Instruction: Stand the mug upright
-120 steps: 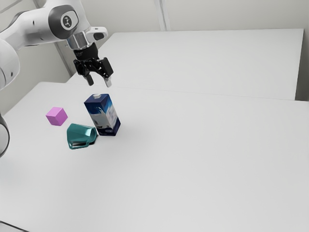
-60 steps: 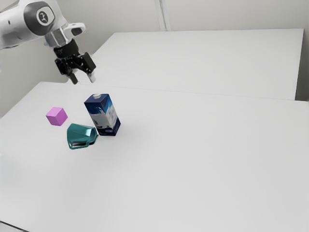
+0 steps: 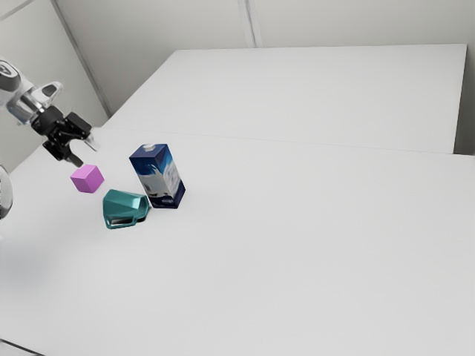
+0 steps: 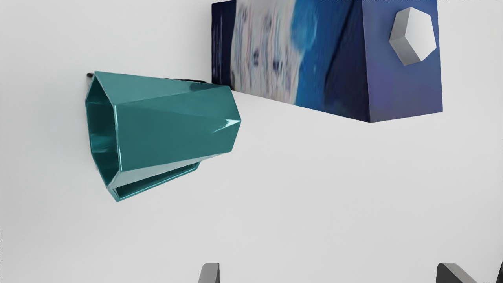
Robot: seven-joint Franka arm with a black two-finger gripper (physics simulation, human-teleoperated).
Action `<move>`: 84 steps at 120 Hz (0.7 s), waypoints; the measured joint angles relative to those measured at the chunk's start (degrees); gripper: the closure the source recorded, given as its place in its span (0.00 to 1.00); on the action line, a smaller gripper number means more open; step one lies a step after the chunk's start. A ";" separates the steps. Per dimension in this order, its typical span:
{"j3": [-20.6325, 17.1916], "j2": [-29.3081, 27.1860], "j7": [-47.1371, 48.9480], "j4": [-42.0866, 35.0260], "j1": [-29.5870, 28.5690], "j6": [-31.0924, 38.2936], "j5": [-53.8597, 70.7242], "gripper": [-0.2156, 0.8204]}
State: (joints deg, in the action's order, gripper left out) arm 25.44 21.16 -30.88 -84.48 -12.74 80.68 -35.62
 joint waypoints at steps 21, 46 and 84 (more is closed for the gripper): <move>-0.04 7.75 -6.25 0.24 -4.34 -0.52 -6.48 0.21; -0.13 13.90 -12.83 1.08 -7.56 -0.66 -12.61 0.21; -0.92 19.52 -20.62 2.06 -8.54 -0.44 -21.30 0.21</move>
State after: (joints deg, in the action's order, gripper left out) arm 24.52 40.68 -51.50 -82.42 -21.27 80.24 -56.92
